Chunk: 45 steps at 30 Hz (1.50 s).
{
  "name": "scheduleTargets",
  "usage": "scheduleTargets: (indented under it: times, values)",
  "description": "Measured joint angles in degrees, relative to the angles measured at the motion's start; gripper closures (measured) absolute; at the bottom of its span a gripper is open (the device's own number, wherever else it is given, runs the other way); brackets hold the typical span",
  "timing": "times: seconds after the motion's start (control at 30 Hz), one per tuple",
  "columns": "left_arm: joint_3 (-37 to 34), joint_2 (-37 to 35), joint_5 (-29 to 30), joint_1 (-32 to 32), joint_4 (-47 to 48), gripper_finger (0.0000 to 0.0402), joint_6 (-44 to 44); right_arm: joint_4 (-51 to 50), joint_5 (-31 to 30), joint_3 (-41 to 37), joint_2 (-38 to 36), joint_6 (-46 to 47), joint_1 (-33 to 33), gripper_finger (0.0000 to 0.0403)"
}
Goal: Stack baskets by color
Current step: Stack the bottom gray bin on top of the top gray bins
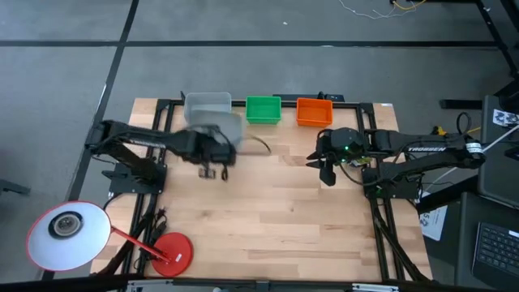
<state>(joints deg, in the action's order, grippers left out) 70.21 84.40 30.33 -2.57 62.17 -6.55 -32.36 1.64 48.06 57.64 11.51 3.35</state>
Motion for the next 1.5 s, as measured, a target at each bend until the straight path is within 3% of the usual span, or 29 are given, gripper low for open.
scheduleTargets:
  times: [0.1,0.2,0.37,0.6,0.87,1.13,1.5]
  values:
    - [-1.0,-2.4,1.8,6.4,5.7,0.0401,2.1,1.1,0.0,0.0,0.0,-0.7,-0.5,0.0288]
    - [-1.9,-2.4,1.9,13.9,3.0,0.0401,-3.3,2.3,0.0,0.0,0.0,-1.5,-0.9,0.0288]
    - [-2.0,-0.8,-5.3,26.3,-7.9,0.0401,-16.2,3.0,0.0,0.0,0.0,-1.2,-1.5,0.0288]
    - [-2.0,-0.7,-8.4,37.1,-8.9,0.0401,-19.4,3.0,0.0,0.0,0.0,-1.3,-3.9,0.0288]
    - [-2.0,4.3,-10.8,39.0,-10.0,0.0401,-26.0,3.0,0.0,0.0,0.0,-1.5,-5.1,0.0288]
    - [-2.0,9.4,-12.2,41.3,-11.2,0.0400,-26.7,2.9,0.0,0.1,0.0,-1.4,-5.1,0.0288]
    - [-2.0,8.0,-12.4,41.1,-10.3,0.0339,-25.5,2.9,0.0,0.1,0.0,-1.5,-5.1,0.0288]
